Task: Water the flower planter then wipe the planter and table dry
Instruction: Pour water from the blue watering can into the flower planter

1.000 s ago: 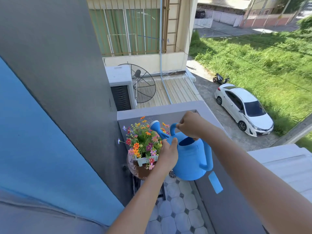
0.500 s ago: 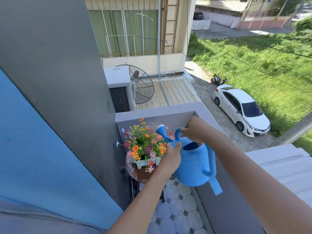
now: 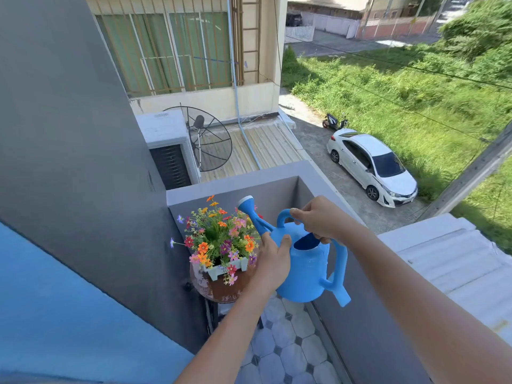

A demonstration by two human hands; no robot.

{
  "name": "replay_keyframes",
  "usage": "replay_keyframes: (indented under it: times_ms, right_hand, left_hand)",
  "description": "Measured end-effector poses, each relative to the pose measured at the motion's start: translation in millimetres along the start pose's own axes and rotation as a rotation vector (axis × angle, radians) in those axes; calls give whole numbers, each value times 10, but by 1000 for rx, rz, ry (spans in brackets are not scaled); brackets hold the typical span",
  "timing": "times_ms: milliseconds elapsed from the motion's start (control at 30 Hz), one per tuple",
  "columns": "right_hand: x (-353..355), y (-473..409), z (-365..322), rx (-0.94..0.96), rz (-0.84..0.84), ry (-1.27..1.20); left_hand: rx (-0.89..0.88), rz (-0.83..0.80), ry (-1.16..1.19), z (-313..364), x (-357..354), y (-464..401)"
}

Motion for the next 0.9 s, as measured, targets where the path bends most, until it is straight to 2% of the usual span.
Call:
replay_keyframes:
  times_ms: [200,300,600,900]
  right_hand:
    - [46,112,374,-61,61,-304]
    - [133,187,720,-112,147,-395]
    - [472,543,1793,-285,444,-744]
    - [750,756,2701,-445,723,-1018]
  left_hand:
    - [-102,-1,-58,128,-185,-93]
    - [-138,-88,-100,198,-441,-179]
    - [-127,-243,-168,306,-1677,-565]
    - [-34,-385,-211,218,-2952,-1007]
Point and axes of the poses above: each hand's wrist, its own y-axis away from the middle knuckle, its own x-axis out of the back of the hand, z = x × y, the point moved 9 cm from there along -y, towards the middle knuckle, and after that the axes turned 10 degrees about x, right-handed, at the moved point
